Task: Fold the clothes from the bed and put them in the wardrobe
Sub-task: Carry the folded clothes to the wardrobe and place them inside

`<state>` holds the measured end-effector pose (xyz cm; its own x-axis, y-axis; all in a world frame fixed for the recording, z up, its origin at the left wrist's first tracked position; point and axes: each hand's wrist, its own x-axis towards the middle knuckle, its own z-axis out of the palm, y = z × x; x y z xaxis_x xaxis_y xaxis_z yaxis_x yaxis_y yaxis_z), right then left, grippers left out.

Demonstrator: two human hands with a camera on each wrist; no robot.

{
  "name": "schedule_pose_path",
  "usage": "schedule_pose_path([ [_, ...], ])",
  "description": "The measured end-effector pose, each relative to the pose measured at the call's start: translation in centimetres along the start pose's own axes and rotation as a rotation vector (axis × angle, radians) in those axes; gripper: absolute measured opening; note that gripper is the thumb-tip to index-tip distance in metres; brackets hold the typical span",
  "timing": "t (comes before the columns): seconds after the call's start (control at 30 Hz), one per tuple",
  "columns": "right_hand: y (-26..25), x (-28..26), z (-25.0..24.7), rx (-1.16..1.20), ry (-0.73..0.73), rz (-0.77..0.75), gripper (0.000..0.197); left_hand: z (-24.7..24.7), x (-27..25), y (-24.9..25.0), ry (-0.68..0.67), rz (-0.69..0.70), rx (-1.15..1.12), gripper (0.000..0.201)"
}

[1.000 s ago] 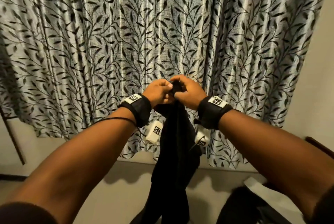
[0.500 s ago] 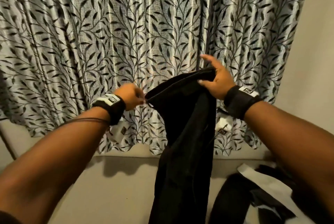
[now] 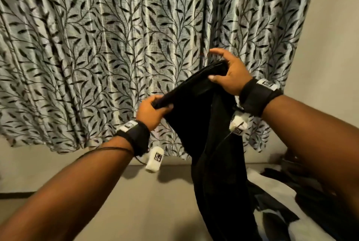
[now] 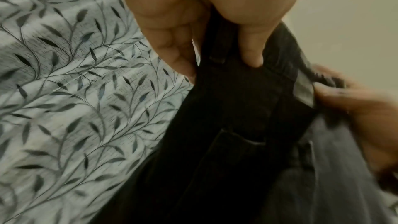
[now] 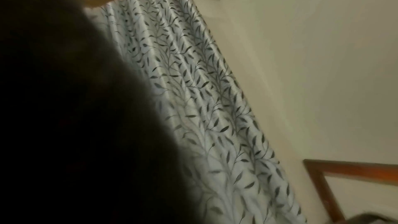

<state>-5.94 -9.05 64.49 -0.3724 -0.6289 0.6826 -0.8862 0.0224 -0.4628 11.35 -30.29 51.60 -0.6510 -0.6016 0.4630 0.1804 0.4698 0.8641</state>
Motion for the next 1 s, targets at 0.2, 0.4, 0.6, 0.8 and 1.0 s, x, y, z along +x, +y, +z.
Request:
schedule_pose_path([
  [0.2, 0.4, 1.5, -5.0, -0.153, 0.097, 0.053, 0.051, -1.5, 6.3, 9.2, 0.048, 0.265, 0.081, 0.03],
  [0.4, -0.1, 2.0, -5.8, -0.15, 0.272, -0.03, 0.049, -1.6, 9.2, 11.9, 0.152, 0.352, 0.054, 0.034],
  [0.6, 1.2, -0.2, -2.8, -0.158, 0.128, -0.026, 0.049, -5.1, 6.3, 9.5, -0.104, 0.557, 0.263, 0.105],
  [0.8, 2.4, 0.6, 1.2, -0.222, -0.03, -0.029, 0.056, -8.1, 6.2, 7.8, -0.291, 0.255, 0.669, 0.121],
  [1.0, 5.0, 3.6, 5.4, -0.733, -0.307, 0.04, 0.051, -5.0, 9.1, 3.0, -0.156, -0.065, 0.895, 0.093],
])
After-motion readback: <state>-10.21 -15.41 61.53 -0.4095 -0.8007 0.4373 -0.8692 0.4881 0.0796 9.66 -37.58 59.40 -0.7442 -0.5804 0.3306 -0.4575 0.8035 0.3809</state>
